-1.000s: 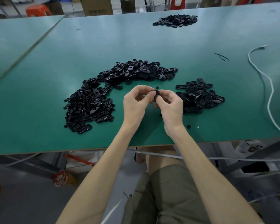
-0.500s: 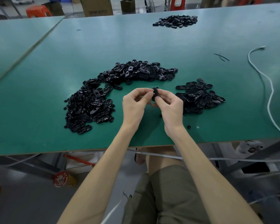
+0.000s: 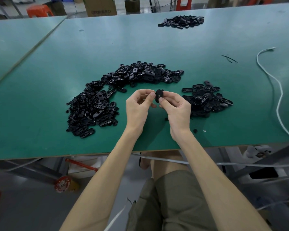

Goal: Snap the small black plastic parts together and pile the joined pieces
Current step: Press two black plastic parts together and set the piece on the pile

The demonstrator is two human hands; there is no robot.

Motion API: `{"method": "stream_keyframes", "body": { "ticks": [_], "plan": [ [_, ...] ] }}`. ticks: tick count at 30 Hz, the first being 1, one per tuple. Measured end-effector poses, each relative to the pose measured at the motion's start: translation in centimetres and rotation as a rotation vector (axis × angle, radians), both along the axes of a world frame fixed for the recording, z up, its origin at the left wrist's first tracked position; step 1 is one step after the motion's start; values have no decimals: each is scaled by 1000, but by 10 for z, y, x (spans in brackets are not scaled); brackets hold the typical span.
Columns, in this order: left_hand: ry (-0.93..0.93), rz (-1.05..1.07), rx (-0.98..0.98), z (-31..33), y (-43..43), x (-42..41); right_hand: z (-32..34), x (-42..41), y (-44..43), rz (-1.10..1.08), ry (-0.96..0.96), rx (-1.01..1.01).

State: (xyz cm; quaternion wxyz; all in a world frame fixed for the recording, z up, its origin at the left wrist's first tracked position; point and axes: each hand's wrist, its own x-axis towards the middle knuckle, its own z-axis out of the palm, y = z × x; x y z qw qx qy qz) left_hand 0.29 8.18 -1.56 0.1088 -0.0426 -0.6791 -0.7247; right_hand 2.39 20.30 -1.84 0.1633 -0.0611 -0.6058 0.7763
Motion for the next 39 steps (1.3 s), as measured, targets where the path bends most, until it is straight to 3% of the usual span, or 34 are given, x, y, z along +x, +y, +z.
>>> {"method": "stream_keyframes", "body": {
  "ticks": [28,39],
  "plan": [
    [2,61,-51,3,1,1,-1,0,0,-9,0,1],
    [56,55,-274,4,5,4,1,1,1,-1,-16,42]
  ]
}}
